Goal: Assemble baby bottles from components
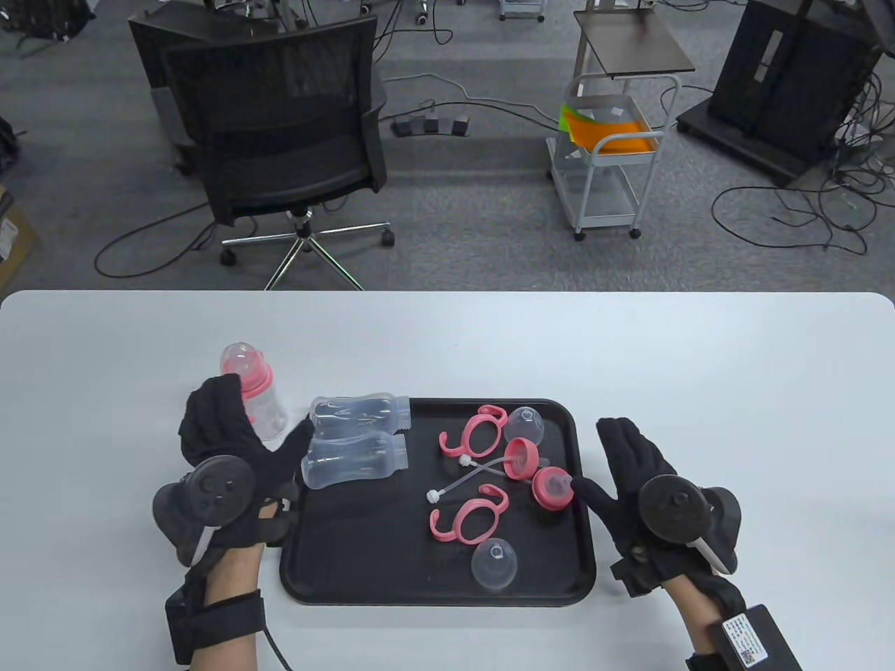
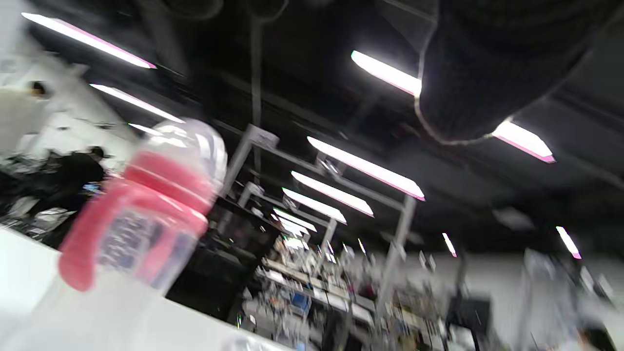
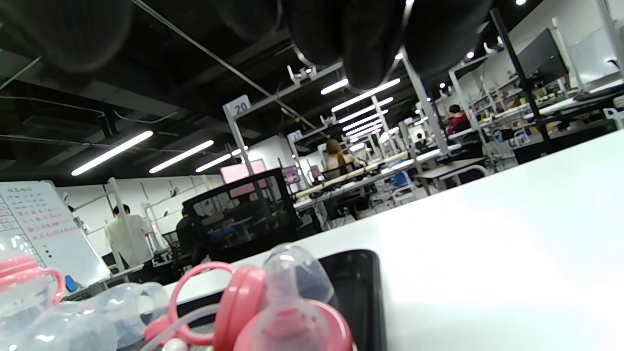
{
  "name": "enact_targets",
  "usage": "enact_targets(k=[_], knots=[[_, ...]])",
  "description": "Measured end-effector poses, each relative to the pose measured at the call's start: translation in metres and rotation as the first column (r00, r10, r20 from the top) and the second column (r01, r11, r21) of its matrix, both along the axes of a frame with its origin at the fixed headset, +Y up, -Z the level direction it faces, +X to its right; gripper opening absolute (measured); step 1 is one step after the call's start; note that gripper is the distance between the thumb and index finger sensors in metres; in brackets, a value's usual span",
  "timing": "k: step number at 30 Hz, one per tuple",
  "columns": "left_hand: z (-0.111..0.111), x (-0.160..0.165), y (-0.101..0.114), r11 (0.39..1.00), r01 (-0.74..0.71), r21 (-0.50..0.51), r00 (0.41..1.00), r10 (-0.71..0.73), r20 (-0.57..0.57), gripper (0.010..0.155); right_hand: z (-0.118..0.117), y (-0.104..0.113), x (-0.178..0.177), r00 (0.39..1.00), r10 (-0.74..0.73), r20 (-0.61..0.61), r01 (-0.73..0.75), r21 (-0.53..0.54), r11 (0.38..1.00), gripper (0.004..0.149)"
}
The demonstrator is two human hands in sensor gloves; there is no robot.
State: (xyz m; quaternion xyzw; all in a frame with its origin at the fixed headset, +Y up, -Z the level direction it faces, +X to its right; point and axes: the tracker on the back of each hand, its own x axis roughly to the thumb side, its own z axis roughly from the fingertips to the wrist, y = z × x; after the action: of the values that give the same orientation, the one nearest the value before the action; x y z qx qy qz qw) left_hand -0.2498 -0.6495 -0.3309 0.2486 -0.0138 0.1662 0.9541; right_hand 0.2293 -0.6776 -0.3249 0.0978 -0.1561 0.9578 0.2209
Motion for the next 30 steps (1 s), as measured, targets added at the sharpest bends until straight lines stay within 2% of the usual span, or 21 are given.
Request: enact_targets(k=[2,3,4,9,12,15,20,22,30], knots=[[-0.004,0.024,-0.007,0.985,0.08,-0.152,0.994,-0.069,0.081,0.109,0.0,-0.001,0.0,1.0,0.004,0.002,-0.004,-0.004,1.0,0.086],[-0.006,0.033,-0.011,0.975,0.11,-0.192,0.99,-0.09,0.106,0.104,0.0,-0.001,0.001,1.0,0.005,0.003,-0.005,-0.005,1.0,0.086],[-0.011,0.044,-0.019,0.954,0.157,-0.256,0.981,-0.12,0.155,0.106,0.0,-0.001,0.001,1.0,0.005,0.005,-0.005,-0.007,1.0,0.086],[-0.023,0.075,-0.046,0.847,0.39,-0.362,0.92,-0.345,0.185,0.107,-0.002,-0.003,0.003,1.0,0.0,0.008,0.001,-0.021,1.0,0.086],[-0.027,0.082,-0.055,0.792,0.429,-0.435,0.903,-0.391,0.179,0.108,-0.003,-0.003,0.003,1.0,0.0,0.008,0.001,-0.027,1.0,0.086],[-0.03,0.083,-0.062,0.764,0.428,-0.483,0.9,-0.412,0.145,0.107,-0.004,-0.005,0.002,1.0,0.012,0.006,-0.012,-0.034,0.999,0.087],[-0.035,0.081,-0.074,0.718,0.433,-0.545,0.896,-0.41,0.171,0.106,-0.004,-0.005,0.001,1.0,0.017,0.002,-0.017,-0.037,0.999,0.087],[-0.034,0.083,-0.073,0.721,0.459,-0.519,0.879,-0.452,0.15,0.104,-0.004,-0.005,0.001,1.0,0.019,0.0,-0.019,-0.04,0.999,0.087],[-0.036,0.089,-0.078,0.705,0.484,-0.518,0.861,-0.49,0.137,0.105,-0.005,-0.005,0.0,1.0,0.022,-0.009,-0.023,-0.051,0.998,0.087]])
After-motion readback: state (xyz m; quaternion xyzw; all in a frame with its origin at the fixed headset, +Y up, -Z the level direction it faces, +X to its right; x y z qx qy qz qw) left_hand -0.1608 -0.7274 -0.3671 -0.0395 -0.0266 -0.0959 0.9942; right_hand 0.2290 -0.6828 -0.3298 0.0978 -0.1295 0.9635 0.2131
